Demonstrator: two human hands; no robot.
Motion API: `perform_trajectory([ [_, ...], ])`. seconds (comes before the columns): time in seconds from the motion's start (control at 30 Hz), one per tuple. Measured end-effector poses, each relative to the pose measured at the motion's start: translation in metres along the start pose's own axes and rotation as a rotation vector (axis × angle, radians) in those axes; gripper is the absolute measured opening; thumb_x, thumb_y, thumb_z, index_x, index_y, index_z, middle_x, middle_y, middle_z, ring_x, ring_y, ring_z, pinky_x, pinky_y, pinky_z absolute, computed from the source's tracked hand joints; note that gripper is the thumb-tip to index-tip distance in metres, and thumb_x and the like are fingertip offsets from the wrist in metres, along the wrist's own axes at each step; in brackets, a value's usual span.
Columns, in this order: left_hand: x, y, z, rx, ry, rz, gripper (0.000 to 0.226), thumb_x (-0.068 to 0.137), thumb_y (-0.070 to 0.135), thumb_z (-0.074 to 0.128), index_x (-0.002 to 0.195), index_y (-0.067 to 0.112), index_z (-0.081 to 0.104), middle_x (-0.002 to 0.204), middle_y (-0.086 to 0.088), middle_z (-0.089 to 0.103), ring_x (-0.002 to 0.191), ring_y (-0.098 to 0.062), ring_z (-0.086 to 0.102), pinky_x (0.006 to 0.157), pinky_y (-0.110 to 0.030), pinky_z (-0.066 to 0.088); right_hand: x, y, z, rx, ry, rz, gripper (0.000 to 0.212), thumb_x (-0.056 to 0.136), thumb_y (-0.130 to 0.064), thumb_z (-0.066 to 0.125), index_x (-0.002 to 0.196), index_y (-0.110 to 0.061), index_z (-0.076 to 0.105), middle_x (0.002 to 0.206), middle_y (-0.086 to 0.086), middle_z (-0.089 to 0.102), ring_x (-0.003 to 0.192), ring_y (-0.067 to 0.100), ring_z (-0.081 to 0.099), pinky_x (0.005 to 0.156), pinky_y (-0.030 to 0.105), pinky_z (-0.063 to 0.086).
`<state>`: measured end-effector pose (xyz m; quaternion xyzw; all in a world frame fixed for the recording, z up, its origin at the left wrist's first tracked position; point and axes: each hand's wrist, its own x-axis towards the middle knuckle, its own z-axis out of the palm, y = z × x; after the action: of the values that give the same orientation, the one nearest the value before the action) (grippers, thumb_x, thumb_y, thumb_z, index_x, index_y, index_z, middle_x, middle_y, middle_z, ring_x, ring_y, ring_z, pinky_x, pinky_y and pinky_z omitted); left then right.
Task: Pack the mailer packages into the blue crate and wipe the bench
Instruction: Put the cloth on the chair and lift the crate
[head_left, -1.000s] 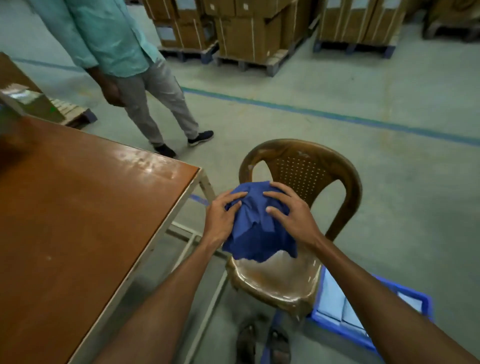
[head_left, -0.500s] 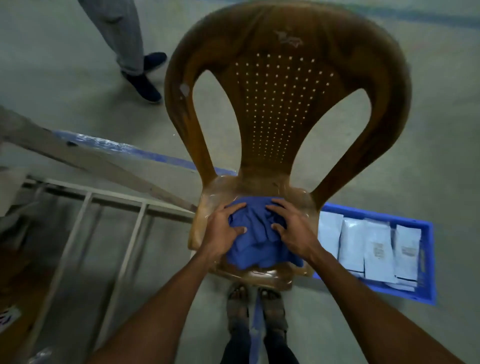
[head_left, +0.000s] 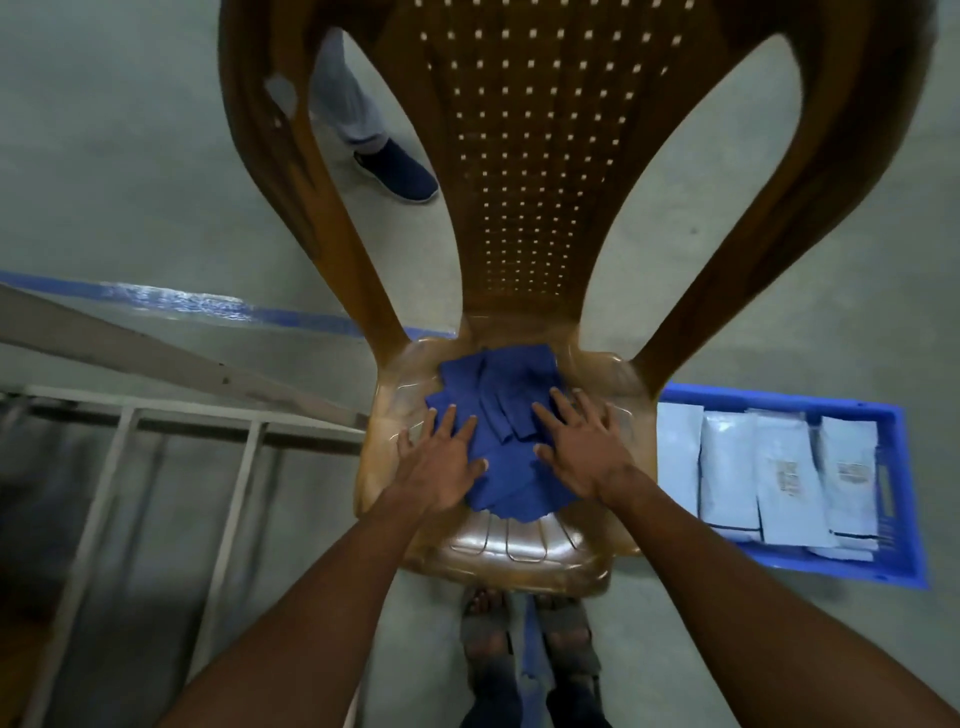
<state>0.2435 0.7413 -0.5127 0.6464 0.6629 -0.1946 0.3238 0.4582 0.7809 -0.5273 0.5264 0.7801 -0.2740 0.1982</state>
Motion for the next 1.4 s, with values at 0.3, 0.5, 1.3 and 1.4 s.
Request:
perform_trajectory([
  [0.3,-0.052,0.119,-0.003,-0.56,0.161,0.039,0.043,0.094,0.028,0.061,0.135,0.016,0.054,0.134,-0.007,0.058,0.124,-0.027,0.053,0.102,-0.037,0.041,-0.126,0.094,-0.032,0.663,0.291,0.251,0.042,0.093,-0.016,0.057,0.135,-0.018,0.054,0.136,0.007,0.057,0.111,0.026,0.061,0.096,0.037,0.048],
  [0.5,-0.063,0.236,0.038,-0.647,0.116,0.08,0.033,0.09,0.021,0.059,0.123,0.018,0.062,0.114,-0.004,0.068,0.1,-0.022,0.065,0.086,-0.032,0.051,-0.207,0.236,0.003,0.8,0.406,0.474,0.035,0.092,-0.011,0.058,0.126,-0.015,0.061,0.123,0.004,0.065,0.092,0.023,0.065,0.085,0.03,0.047],
  [1.3,0.2,0.293,0.275,-0.696,0.457,-0.101,0.089,0.084,0.015,0.076,0.155,0.026,0.022,0.156,-0.002,0.036,0.139,-0.026,0.04,0.111,-0.049,0.037,-0.089,0.603,0.244,0.887,0.5,0.505,0.089,0.077,-0.021,0.068,0.149,-0.04,0.019,0.15,0.001,0.042,0.134,0.029,0.044,0.11,0.053,0.036],
  [1.4,0.213,0.287,0.287,-0.703,0.536,-0.036,0.083,0.092,0.003,0.063,0.153,0.041,0.02,0.154,-0.002,0.039,0.13,-0.029,0.05,0.104,-0.038,0.045,-0.082,0.606,0.257,0.866,0.587,0.468,0.083,0.084,-0.002,0.052,0.148,-0.044,0.021,0.14,0.0,0.053,0.114,0.027,0.058,0.1,0.046,0.045],
])
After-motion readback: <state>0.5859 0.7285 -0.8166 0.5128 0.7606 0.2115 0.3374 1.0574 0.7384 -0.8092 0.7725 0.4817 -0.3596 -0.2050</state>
